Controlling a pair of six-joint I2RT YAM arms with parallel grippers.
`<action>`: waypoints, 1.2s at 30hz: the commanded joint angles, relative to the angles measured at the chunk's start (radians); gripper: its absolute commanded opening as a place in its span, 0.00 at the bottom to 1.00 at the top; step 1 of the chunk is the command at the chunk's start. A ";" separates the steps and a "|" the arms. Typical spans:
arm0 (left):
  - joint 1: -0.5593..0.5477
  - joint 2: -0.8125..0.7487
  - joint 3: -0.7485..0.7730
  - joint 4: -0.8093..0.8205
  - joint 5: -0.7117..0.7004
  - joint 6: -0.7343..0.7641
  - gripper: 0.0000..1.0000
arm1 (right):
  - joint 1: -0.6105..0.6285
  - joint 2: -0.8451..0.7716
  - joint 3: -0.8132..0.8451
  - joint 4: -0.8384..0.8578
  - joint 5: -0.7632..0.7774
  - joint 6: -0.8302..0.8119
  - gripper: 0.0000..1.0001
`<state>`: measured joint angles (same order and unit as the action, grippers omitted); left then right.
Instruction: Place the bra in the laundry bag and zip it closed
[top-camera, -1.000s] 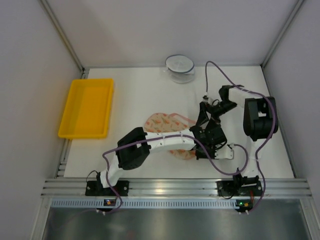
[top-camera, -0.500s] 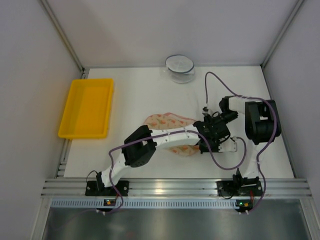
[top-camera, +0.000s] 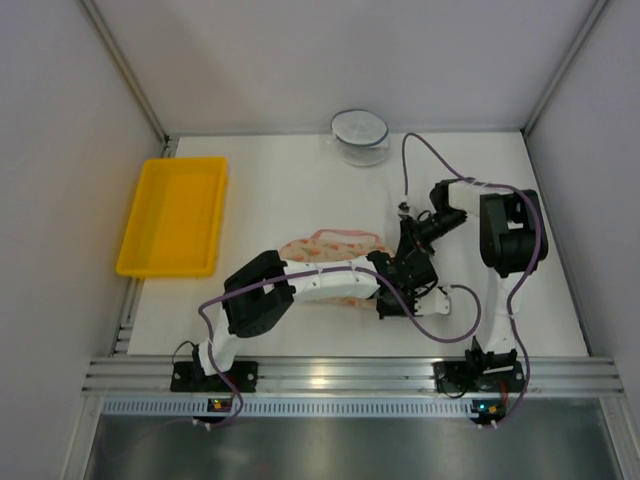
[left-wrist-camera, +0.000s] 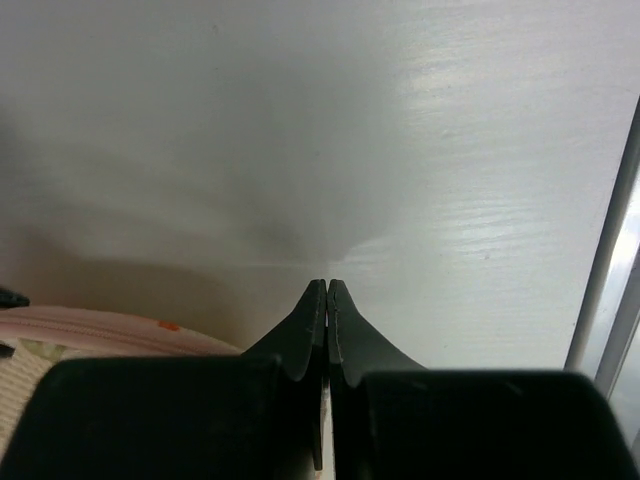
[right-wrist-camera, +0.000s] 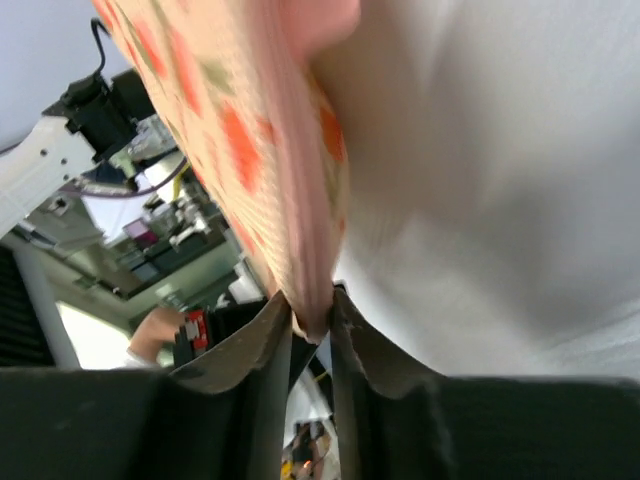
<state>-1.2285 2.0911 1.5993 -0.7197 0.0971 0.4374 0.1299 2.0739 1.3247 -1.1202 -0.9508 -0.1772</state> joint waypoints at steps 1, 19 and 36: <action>-0.028 -0.045 -0.009 -0.035 0.090 -0.075 0.00 | 0.000 0.003 0.087 0.059 -0.026 -0.002 0.26; 0.020 0.112 0.261 -0.015 -0.013 -0.160 0.00 | -0.018 -0.141 -0.188 0.060 -0.121 -0.009 0.74; 0.015 -0.011 0.035 -0.007 0.019 -0.106 0.00 | -0.018 -0.066 -0.073 0.028 -0.052 -0.039 0.00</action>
<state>-1.1973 2.1612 1.7016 -0.6861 0.0776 0.3244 0.1341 2.0186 1.1969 -1.1007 -1.0126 -0.1909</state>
